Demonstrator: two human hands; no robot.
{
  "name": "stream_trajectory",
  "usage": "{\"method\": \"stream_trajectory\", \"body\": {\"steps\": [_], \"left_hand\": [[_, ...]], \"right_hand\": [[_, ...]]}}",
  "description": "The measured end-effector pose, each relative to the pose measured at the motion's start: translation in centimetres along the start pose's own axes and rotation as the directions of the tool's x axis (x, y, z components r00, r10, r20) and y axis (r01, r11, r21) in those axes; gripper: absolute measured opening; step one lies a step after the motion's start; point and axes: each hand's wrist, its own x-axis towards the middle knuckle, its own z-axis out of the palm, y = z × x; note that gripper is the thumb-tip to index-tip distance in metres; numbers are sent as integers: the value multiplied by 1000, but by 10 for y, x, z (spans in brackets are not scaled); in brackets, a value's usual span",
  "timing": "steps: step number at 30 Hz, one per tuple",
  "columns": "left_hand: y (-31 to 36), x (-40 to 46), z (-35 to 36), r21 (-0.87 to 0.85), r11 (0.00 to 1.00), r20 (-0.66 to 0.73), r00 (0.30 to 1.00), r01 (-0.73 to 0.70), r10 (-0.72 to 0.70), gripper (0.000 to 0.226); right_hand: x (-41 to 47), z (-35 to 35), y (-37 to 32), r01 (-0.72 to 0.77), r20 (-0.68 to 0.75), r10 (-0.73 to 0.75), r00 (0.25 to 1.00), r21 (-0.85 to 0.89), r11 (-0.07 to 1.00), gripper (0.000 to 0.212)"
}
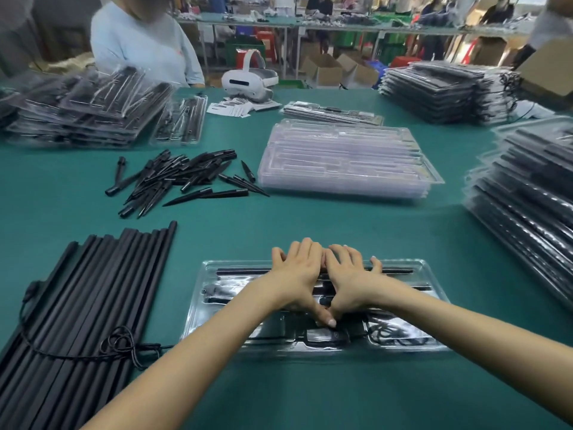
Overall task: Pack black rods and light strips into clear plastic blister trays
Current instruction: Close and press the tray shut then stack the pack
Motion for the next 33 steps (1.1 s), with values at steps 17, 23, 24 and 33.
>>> {"method": "stream_trajectory", "body": {"steps": [17, 23, 24, 33], "left_hand": [[-77, -100, -6, -269, 947, -335, 904, 178, -265, 33], [-96, -139, -7, -351, 881, -374, 815, 318, -443, 26], [-98, -144, -7, -361, 876, -380, 807, 321, -453, 25], [-103, -173, 9, -392, 848, -295, 824, 357, -483, 24]], "right_hand": [[-13, -5, 19, 148, -57, -142, 988, 131, 980, 105], [-11, -18, -35, 271, -138, -260, 956, 66, 960, 102], [-9, -15, -50, 324, -188, -314, 931, 27, 946, 100], [25, -3, -139, 401, -64, -396, 916, 116, 908, 105]]}}
